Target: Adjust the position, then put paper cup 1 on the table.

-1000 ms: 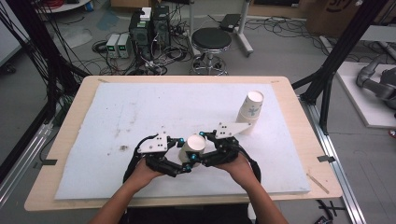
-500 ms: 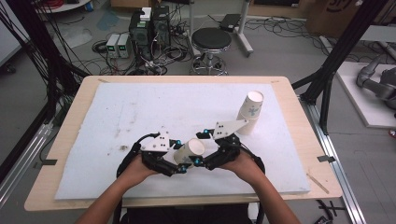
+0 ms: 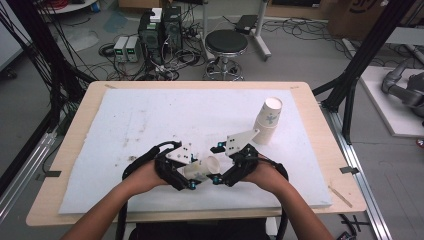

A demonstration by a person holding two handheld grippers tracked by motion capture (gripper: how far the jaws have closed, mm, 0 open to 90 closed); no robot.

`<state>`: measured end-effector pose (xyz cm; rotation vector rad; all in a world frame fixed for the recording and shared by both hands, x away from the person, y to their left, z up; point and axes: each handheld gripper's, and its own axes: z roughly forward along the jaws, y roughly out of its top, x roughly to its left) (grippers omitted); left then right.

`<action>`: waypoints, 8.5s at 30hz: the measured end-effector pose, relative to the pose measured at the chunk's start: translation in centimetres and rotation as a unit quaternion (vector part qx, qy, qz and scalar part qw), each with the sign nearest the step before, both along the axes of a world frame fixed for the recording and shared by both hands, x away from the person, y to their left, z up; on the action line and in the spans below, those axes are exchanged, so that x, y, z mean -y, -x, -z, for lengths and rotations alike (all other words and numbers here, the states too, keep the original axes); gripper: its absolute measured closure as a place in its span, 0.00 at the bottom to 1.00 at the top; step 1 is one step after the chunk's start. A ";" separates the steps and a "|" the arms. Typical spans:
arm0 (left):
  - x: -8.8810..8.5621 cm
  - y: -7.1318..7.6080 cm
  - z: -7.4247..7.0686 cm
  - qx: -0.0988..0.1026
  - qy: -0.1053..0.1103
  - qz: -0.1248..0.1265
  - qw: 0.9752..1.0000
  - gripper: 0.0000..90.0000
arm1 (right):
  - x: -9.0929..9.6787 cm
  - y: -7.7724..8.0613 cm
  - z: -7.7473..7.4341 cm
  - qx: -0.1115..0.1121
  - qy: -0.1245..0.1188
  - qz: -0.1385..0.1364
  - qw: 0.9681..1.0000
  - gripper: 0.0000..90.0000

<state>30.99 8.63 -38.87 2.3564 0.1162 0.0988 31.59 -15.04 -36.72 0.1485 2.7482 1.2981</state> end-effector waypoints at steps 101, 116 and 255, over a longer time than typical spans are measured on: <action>-1.8 1.6 3.1 -0.027 0.303 -0.027 0.952 0.32 | 5.3 1.0 3.3 -0.071 -0.166 -0.020 0.983 0.42; -2.2 1.4 0.8 -0.028 0.211 -0.049 0.976 0.34 | 3.8 1.4 2.2 -0.043 -0.126 0.019 0.991 0.23; -11.6 1.0 5.3 0.050 0.294 -0.296 0.908 0.19 | 5.1 -1.4 5.4 0.054 -0.164 0.246 0.954 0.41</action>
